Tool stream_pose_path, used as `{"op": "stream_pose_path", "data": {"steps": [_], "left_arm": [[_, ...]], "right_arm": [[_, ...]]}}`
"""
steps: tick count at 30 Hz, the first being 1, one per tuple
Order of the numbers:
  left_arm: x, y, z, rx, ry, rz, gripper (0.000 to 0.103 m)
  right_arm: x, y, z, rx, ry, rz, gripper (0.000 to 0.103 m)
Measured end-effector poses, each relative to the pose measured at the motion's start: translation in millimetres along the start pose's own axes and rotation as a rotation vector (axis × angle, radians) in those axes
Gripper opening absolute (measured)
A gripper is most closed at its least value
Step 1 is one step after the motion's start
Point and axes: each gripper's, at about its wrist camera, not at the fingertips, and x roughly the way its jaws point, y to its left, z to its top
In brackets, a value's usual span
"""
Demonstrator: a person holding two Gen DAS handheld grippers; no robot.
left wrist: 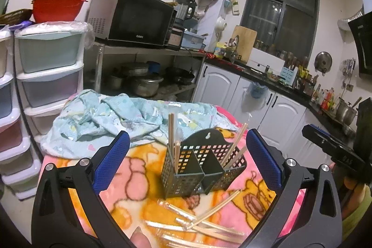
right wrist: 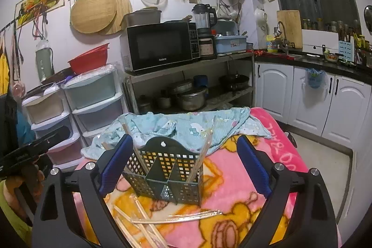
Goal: Organize utensils
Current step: 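Raise both open tools away from the caddy, then move both open tools down toward the wrapped chopstick pile beside the caddy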
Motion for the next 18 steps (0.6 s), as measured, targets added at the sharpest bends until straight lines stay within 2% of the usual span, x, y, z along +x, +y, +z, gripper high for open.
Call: {"op": "stream_pose_path", "data": {"steps": [18], "left_arm": [[-4, 11, -30, -0.054, 0.075, 0.016, 0.092]], "right_arm": [[-2, 10, -21, -0.033, 0.075, 0.015, 0.089]]}}
